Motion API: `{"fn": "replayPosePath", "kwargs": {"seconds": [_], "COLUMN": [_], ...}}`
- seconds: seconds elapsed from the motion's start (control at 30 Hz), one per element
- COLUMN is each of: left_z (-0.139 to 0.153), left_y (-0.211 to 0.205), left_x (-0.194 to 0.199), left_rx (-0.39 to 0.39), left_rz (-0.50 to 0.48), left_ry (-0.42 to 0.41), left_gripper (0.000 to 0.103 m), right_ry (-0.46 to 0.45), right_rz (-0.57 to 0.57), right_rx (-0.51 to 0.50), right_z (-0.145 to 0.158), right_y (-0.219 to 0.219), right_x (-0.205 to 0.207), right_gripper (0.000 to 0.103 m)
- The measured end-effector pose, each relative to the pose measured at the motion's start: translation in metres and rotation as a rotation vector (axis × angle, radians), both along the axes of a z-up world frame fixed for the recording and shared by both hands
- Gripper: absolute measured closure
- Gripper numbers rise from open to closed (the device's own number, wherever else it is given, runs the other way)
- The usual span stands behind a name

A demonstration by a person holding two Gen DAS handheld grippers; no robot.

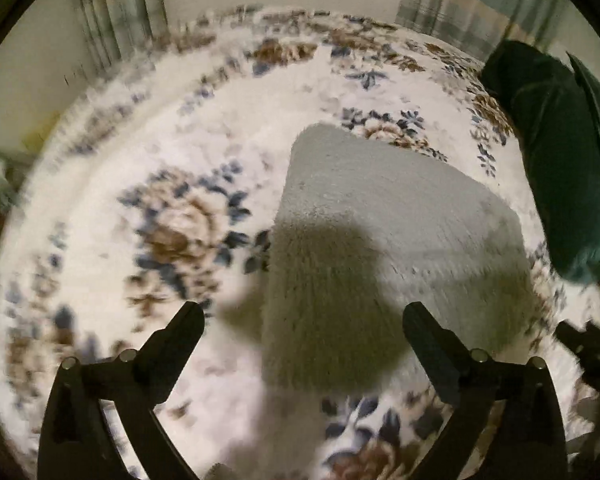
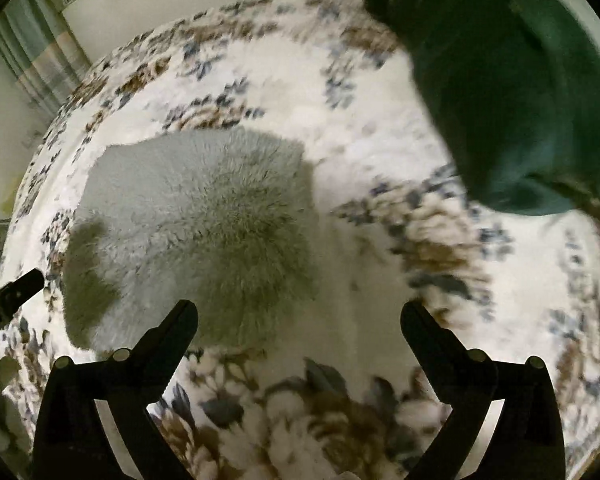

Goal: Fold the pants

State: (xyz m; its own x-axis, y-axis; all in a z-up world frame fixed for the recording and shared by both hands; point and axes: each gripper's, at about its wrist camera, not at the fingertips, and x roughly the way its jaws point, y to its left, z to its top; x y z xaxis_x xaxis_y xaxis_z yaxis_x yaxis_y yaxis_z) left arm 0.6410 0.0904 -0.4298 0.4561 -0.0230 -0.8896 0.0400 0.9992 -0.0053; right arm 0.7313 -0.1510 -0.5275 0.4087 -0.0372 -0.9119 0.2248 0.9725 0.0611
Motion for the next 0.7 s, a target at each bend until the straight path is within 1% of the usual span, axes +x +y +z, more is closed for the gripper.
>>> {"fn": "replayPosePath", "kwargs": {"seconds": [0.03,0.1,0.13,0.17,0.3,0.33,0.4,0.43,0.47,0.6,0.7], "left_z": [0.008,0.033,0.04,0.054,0.102,0.119,0.144,0.162,0.177,0.228,0.269], "left_y": [-0.002,-0.009,-0.012,-0.014,-0.024,-0.025,-0.028,-0.031,-0.032,-0.038,-0.042], "left_x": [-0.007,-0.028,-0.029,-0.041,-0.079,-0.092,-0.114,-0.129,-0.142,-0.193,-0.239], "left_rx": [0.021,0.06,0.065,0.075,0.074,0.055,0.051,0.045,0.039,0.036,0.039], "left_rz": [-0.004,-0.011,-0.015,-0.014,-0.019,-0.021,-0.017,-0.019,-0.021,-0.019,-0.017], "left_ry": [-0.011,-0.04,-0.049,-0.065,-0.113,-0.126,-0.151,-0.169,-0.185,-0.242,-0.289], "left_gripper": [0.001,0.001,0.001,0.001,0.001,0.001,0.001,0.001,0.001,0.001,0.001], "right_ry": [-0.009,-0.033,-0.043,-0.054,-0.107,-0.119,-0.157,-0.168,-0.188,-0.247,-0.301], "right_rz": [-0.006,-0.022,-0.027,-0.034,-0.037,-0.033,-0.022,-0.016,-0.006,0.019,0.037], "right_rx": [-0.01,-0.025,-0.026,-0.03,-0.036,-0.042,-0.055,-0.058,-0.055,-0.066,-0.072], "right_z": [0.022,0.056,0.073,0.09,0.155,0.168,0.207,0.222,0.243,0.309,0.357], "right_y": [-0.003,-0.004,-0.003,-0.003,-0.002,-0.002,-0.001,-0.002,0.0,0.003,0.003], "right_x": [-0.027,-0.051,-0.065,-0.078,-0.13,-0.141,-0.173,-0.187,-0.205,-0.267,-0.318], "right_gripper": [0.0,0.0,0.0,0.0,0.0,0.0,0.0,0.0,0.0,0.0,0.0]}}
